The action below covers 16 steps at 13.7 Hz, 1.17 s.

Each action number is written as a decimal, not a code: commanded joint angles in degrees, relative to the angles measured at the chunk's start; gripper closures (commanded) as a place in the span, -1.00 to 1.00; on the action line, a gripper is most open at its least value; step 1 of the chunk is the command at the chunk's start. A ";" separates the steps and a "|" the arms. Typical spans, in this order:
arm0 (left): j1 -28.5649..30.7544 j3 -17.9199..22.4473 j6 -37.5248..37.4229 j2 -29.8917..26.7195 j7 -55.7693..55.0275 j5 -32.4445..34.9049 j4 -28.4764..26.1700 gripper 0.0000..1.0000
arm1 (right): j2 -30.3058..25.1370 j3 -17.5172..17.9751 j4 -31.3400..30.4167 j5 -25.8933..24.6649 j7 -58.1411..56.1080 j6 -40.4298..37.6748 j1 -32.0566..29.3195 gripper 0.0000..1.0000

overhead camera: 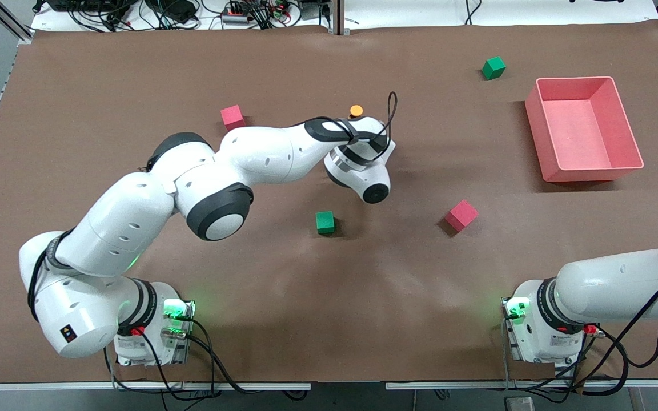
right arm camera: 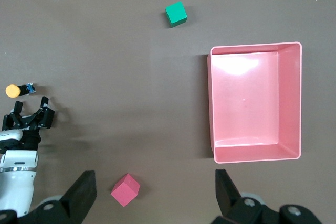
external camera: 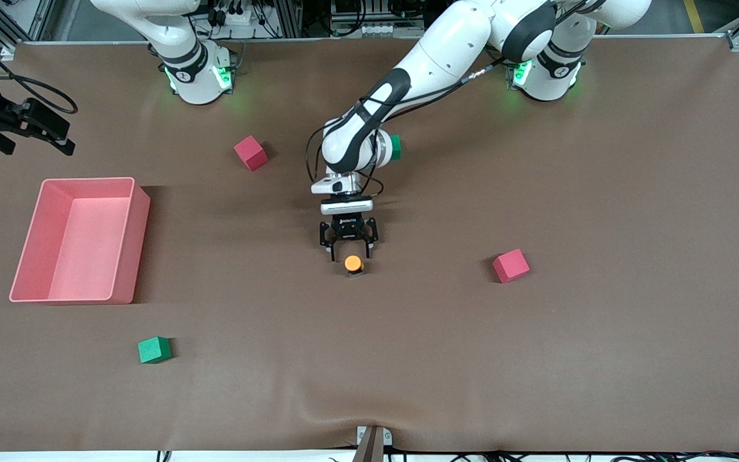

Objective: Place and upright button with both arms
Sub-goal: 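Open the left gripper and raise it off the upright button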

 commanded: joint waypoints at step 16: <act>4.76 -5.71 -19.40 -24.30 38.27 -58.43 2.29 -1.00 | 0.03 0.82 0.35 0.25 -0.71 -0.23 -1.57 -1.00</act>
